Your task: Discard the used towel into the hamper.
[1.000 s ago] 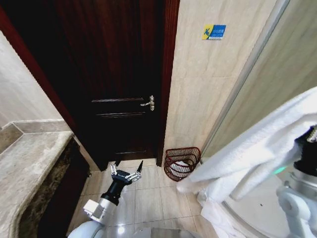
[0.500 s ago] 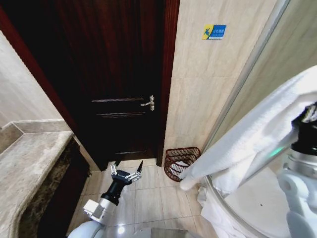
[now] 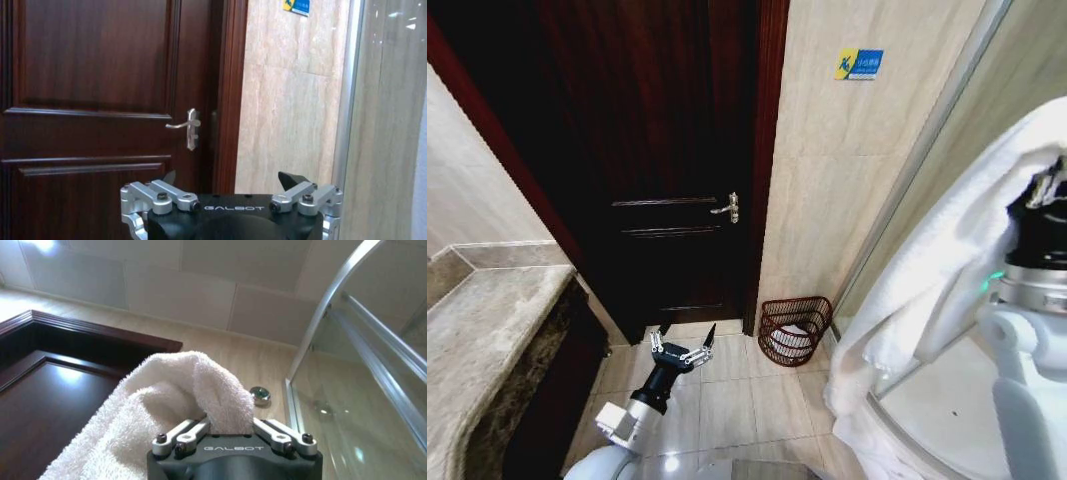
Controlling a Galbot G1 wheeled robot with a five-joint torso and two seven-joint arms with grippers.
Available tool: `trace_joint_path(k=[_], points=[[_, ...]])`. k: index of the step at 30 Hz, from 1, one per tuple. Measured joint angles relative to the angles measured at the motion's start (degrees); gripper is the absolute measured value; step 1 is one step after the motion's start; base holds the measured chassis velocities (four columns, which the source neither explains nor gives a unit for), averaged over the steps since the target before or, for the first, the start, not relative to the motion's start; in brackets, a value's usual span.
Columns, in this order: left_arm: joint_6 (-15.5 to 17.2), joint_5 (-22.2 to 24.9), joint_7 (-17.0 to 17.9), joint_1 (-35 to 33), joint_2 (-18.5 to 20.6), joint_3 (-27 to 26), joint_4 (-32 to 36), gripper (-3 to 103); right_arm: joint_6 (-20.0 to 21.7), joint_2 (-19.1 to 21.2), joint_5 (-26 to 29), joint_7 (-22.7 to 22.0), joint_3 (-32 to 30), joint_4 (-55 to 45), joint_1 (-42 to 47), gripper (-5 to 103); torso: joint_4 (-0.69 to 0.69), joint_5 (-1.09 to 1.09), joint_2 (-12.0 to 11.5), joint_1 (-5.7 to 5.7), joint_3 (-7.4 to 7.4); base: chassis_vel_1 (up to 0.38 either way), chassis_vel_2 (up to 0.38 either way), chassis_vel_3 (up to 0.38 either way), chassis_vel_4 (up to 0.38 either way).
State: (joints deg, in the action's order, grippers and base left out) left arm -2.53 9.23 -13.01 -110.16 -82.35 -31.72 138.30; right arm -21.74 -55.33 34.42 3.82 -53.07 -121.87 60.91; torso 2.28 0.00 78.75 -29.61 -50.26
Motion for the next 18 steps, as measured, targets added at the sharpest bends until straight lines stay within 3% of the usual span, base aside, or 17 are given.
trace_joint_path(k=[18], points=[[0.0,0.0,0.0,0.0,0.0,0.0,0.0,100,1.2,0.8,1.4,0.9,1.2,1.3,-2.4,8,0.00,0.00,0.0,0.01,0.01,0.000,0.000,0.000,0.000]])
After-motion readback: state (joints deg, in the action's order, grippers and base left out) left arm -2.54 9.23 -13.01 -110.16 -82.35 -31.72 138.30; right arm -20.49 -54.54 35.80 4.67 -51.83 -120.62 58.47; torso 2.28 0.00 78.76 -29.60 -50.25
